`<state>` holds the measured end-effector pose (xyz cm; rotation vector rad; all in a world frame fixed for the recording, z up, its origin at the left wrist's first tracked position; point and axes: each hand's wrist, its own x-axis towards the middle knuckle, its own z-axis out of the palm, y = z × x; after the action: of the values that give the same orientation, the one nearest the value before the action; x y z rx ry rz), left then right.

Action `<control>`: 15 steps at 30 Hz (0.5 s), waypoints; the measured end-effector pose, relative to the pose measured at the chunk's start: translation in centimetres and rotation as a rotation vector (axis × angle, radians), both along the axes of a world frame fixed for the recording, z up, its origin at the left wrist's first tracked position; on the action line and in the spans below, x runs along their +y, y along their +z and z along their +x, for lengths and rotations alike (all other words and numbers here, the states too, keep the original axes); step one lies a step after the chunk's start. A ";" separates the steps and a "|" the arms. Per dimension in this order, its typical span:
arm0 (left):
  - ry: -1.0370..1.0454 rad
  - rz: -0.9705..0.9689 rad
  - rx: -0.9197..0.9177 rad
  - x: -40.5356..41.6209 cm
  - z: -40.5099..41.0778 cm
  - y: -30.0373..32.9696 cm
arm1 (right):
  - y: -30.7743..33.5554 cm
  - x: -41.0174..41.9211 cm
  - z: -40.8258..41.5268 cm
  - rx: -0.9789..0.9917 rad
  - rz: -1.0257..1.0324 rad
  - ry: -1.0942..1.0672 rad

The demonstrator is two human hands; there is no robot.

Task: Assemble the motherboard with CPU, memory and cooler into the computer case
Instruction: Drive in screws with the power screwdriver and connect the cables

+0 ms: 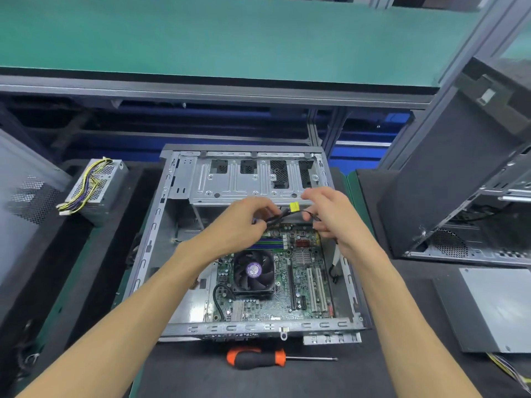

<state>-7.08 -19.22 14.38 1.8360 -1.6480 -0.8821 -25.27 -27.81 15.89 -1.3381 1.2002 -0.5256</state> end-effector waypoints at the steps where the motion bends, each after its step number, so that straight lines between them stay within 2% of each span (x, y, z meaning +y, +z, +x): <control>1: -0.019 0.005 -0.001 0.0 0.0 0.1 | 0.1 0.1 0.2 0.040 -0.063 0.021; 4: -0.058 0.000 -0.081 0.0 0.0 0.3 | 0.6 0.7 0.8 0.088 -0.184 0.060; 10: 0.038 -0.163 0.104 0.1 2.3 2.7 | 2.4 0.9 1.9 -0.042 -0.178 0.175; 12: 0.080 -0.225 0.134 0.2 2.5 3.3 | 2.6 0.7 2.0 0.034 -0.202 0.283; 15: 0.192 -0.290 0.287 0.1 3.0 4.1 | 2.7 0.7 2.1 0.207 -0.272 0.505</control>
<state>-4.04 -19.16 18.48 1.5575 -1.3207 -0.7397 -23.20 -27.12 18.56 -1.8920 0.9214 -0.1909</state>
